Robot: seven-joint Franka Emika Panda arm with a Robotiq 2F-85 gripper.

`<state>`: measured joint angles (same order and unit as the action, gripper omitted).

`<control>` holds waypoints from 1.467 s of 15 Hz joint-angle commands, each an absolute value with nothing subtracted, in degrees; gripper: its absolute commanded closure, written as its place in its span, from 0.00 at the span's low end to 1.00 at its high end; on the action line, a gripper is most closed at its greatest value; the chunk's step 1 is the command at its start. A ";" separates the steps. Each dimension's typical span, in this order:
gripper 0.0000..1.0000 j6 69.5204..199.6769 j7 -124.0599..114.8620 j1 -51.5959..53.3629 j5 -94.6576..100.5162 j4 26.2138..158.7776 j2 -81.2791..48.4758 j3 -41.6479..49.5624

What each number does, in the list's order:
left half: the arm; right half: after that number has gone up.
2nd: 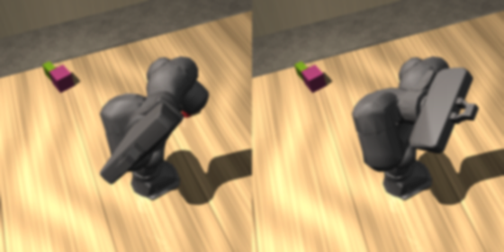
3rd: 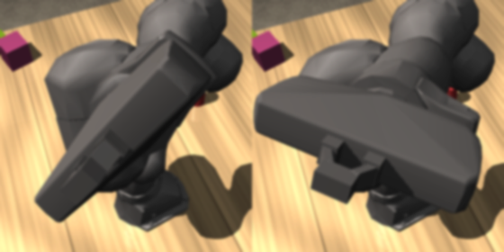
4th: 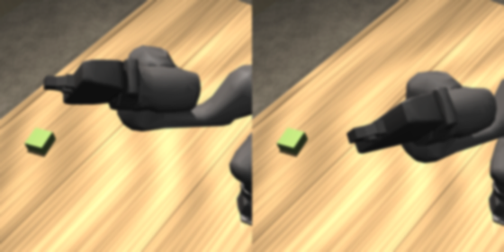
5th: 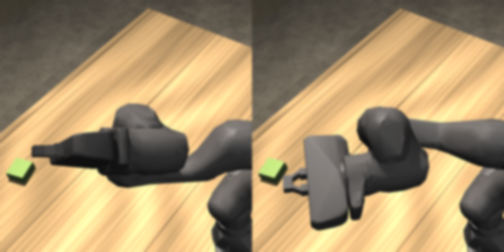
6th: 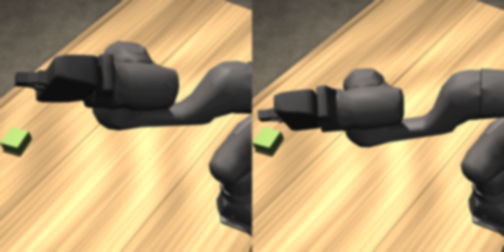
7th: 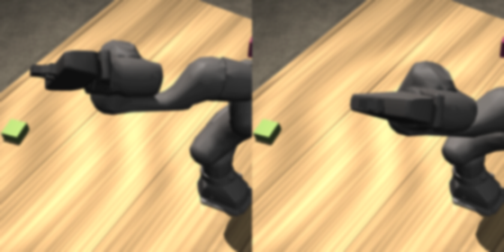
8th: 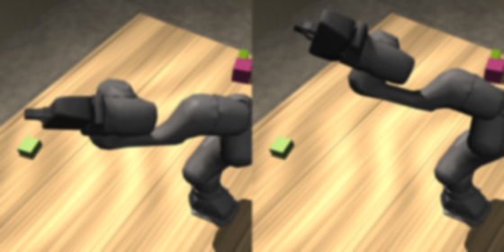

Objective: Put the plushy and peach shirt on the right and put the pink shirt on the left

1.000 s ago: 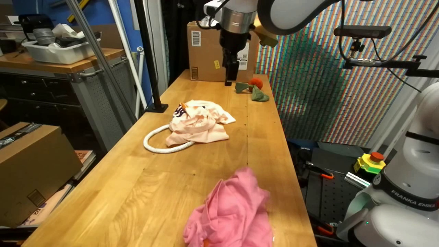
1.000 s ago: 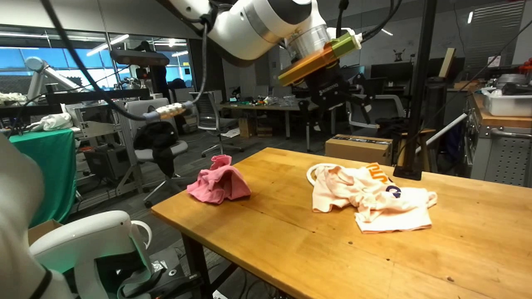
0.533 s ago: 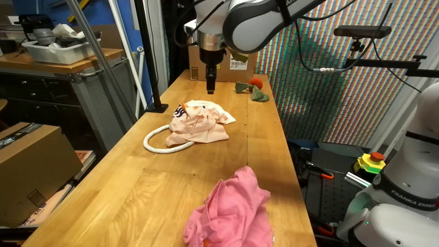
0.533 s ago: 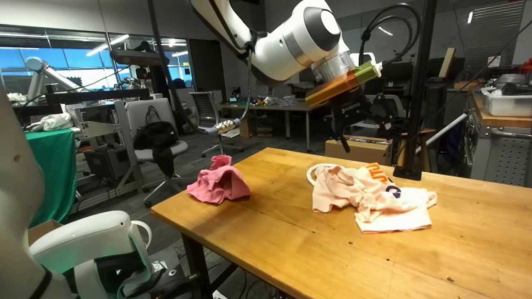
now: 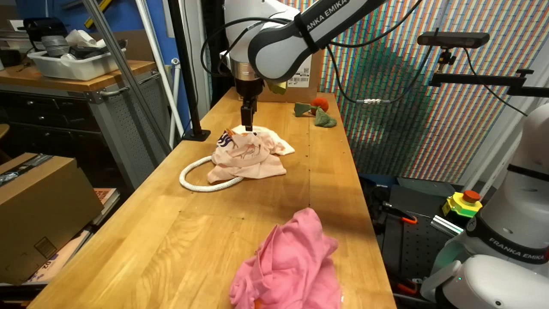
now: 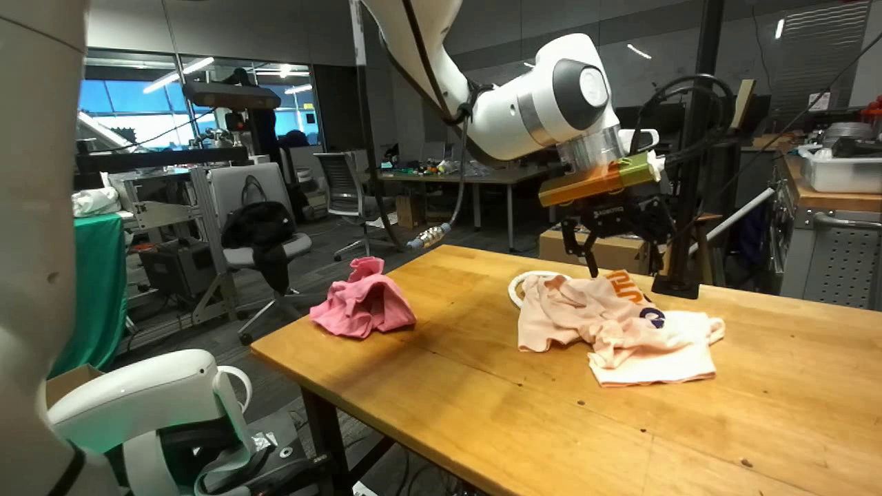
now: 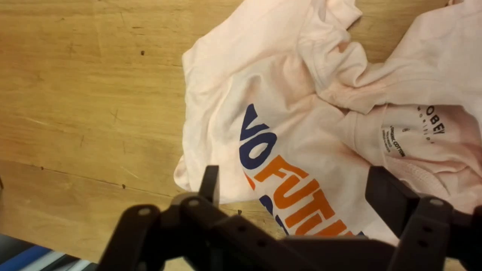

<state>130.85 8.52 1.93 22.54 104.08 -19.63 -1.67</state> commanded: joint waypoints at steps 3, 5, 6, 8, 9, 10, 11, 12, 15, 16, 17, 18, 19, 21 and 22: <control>0.00 127.70 13.43 0.19 15.09 96.00 -27.03 -2.02; 0.00 126.22 14.96 -0.36 12.62 94.66 -28.75 -2.30; 0.00 125.30 15.98 -0.75 11.23 94.21 -29.48 -2.53; 0.00 123.66 17.20 -1.25 9.07 93.42 -30.65 -2.81; 0.00 122.97 17.64 -1.38 8.33 93.09 -31.20 -2.84; 0.00 122.20 18.14 -1.57 7.64 92.91 -31.76 -2.89; 0.00 121.74 18.23 -1.53 7.51 92.80 -32.28 -2.72; 0.00 121.03 18.65 -1.63 7.24 92.71 -32.68 -2.77; 0.00 120.40 19.04 -1.52 7.60 92.83 -33.54 -2.48; 0.00 120.20 19.16 -1.50 7.76 92.89 -33.66 -2.43; 0.00 119.94 19.33 -1.39 8.10 92.96 -33.66 -2.35; 0.13 119.92 19.38 -1.36 8.23 92.96 -33.76 -2.29; 0.27 119.95 19.51 -1.27 8.51 93.15 -33.62 -2.21; 0.41 120.11 19.31 -1.10 8.91 93.39 -33.26 -2.00; 0.50 120.12 19.45 -1.14 9.01 93.40 -33.04 -2.00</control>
